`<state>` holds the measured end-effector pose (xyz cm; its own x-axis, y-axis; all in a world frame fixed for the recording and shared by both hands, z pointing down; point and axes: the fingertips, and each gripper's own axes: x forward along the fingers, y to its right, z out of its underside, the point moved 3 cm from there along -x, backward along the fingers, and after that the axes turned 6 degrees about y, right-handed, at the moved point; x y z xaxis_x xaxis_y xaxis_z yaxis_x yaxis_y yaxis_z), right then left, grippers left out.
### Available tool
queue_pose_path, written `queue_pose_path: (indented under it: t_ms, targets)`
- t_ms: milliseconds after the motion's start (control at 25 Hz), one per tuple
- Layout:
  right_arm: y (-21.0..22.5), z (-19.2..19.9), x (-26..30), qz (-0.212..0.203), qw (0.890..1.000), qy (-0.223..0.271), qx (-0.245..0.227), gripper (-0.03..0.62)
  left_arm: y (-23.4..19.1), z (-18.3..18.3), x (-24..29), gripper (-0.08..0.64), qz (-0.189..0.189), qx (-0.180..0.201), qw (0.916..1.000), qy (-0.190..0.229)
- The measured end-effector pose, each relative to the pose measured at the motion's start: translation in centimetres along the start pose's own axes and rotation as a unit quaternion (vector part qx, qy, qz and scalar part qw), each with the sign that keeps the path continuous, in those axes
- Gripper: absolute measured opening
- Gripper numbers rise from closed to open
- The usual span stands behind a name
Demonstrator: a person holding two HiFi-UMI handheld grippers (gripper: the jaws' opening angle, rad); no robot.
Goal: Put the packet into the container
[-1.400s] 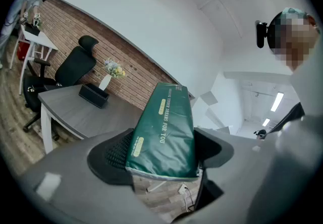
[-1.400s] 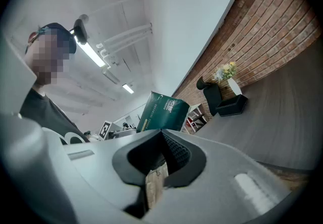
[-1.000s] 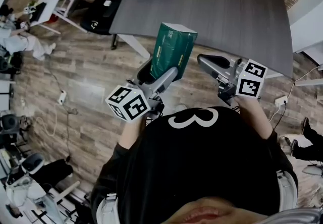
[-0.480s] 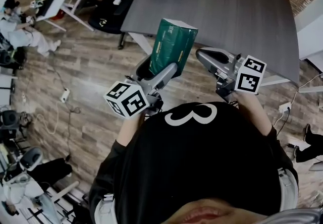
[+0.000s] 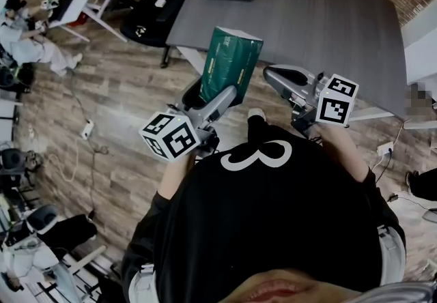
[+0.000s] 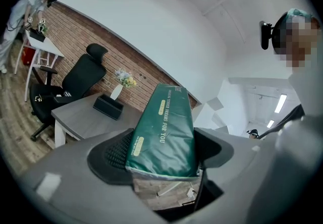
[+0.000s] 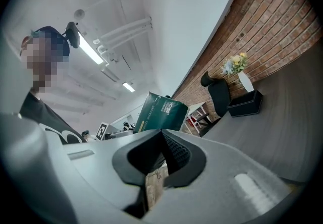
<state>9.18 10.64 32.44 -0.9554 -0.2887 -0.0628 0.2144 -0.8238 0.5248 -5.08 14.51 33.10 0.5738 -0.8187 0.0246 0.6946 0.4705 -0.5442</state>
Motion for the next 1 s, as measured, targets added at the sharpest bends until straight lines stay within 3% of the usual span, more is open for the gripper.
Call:
queue_pose_path:
  t_ms: [480,1000]
  targets:
    - [8.6,-4.0,4.1,0.006,0.999,0.014,0.035,0.002,-5.8,-2.5,6.5,0.39,-0.024,-0.011,0.9992,-0.032]
    - [11.0,-9.3,5.2,-0.007,0.998,0.047,0.04,0.002,-6.1,-6.3,10.6,0.39,-0.032,0.006,0.9985,-0.045]
